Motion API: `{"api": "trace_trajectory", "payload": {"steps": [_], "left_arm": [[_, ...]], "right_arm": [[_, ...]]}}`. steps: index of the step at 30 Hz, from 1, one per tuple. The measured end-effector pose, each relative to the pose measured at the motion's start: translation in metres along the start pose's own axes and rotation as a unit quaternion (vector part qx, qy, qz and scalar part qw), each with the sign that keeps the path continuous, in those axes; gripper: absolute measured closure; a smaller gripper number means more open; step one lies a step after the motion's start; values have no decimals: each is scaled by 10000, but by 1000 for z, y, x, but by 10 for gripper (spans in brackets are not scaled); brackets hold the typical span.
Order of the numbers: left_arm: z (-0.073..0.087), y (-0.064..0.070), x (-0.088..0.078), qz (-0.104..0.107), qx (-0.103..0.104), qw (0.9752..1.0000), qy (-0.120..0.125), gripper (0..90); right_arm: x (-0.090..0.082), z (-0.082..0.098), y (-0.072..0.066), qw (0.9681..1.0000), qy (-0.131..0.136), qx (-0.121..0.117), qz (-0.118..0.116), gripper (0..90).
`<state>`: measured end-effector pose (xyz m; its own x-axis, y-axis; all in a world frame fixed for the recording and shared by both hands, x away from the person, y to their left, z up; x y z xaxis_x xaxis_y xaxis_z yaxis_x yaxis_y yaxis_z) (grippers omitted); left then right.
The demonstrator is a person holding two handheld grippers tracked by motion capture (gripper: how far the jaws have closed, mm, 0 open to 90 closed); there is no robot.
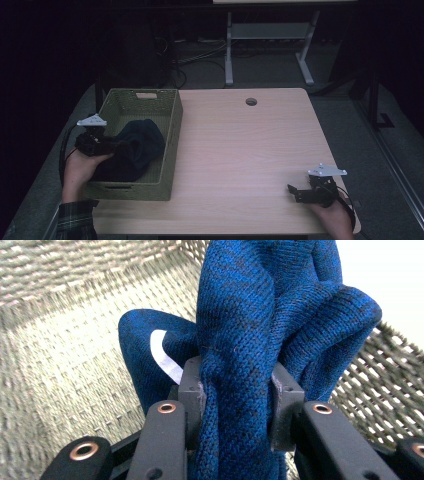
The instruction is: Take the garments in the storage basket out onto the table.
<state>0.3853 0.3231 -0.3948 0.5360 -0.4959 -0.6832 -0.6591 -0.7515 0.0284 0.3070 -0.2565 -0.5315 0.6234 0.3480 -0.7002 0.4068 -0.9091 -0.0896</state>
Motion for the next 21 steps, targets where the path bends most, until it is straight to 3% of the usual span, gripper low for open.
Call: {"api": "trace_trajectory", "payload": {"steps": [11, 21], "left_arm": [[-13, 1, -22, -83, -113, 9985, 531, 668], [-23, 4, -27, -40, -210, 9960, 863, 671]], "right_arm": [[0, 0, 0, 10000, 2, -1, 1, 77], [0, 0, 0, 10000, 2, -1, 0, 77]]}}
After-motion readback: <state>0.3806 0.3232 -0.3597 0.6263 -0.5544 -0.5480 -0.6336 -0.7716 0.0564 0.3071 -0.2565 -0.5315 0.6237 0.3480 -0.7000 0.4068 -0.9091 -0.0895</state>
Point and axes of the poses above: each handheld gripper's, and its own axes: x roughly forward along the jaws, z roughly out of its underside, y roughly to its right, the point moved 7 cm from there along x, roughly forward along the jaws, and after that the axes turned 5 degrees about x, right-handed, at the moved point
